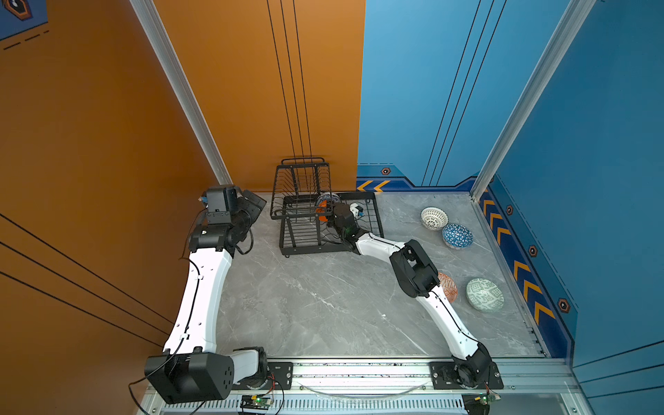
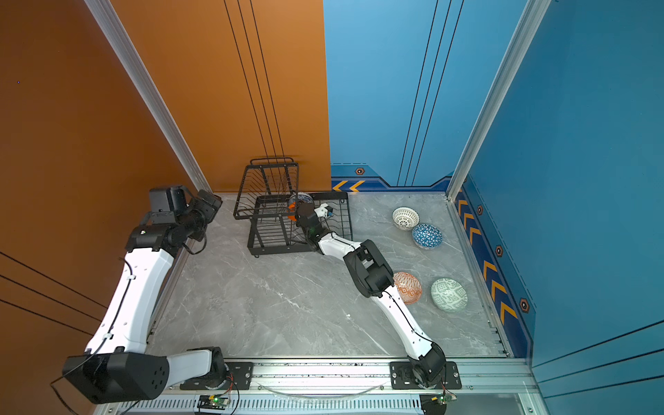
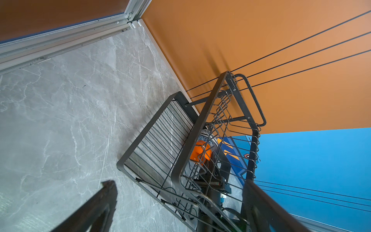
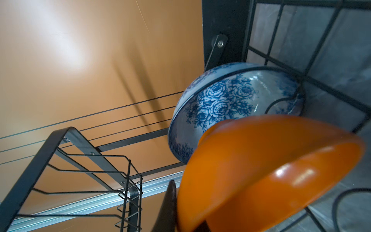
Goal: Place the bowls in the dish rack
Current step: 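Lower the orange bowl into the rack slots against the blue floral bowl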
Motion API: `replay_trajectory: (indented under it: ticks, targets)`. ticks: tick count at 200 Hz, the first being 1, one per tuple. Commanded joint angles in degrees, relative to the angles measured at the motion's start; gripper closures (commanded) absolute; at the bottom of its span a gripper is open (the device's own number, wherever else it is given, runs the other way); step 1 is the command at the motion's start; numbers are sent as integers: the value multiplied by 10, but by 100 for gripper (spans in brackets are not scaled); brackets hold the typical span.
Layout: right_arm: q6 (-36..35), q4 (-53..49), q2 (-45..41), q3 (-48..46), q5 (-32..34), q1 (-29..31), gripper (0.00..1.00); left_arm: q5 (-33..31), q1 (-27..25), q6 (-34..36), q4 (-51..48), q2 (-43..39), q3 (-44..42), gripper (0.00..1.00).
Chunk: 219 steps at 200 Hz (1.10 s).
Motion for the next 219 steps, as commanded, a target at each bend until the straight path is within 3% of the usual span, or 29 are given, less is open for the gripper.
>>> replay_trajectory:
  ticks: [1,190,219]
  targets:
    - [8,-40,-11,-23,9,4,100,12,2,-7,-1,3,-6,2]
    - [6,-73,-51,-42,0,4,100,11,0,-10,2,-1,-17,2]
    - [8,-70,-49,-38,-3,3,95,11,-2,-9,2,-1,-16,2]
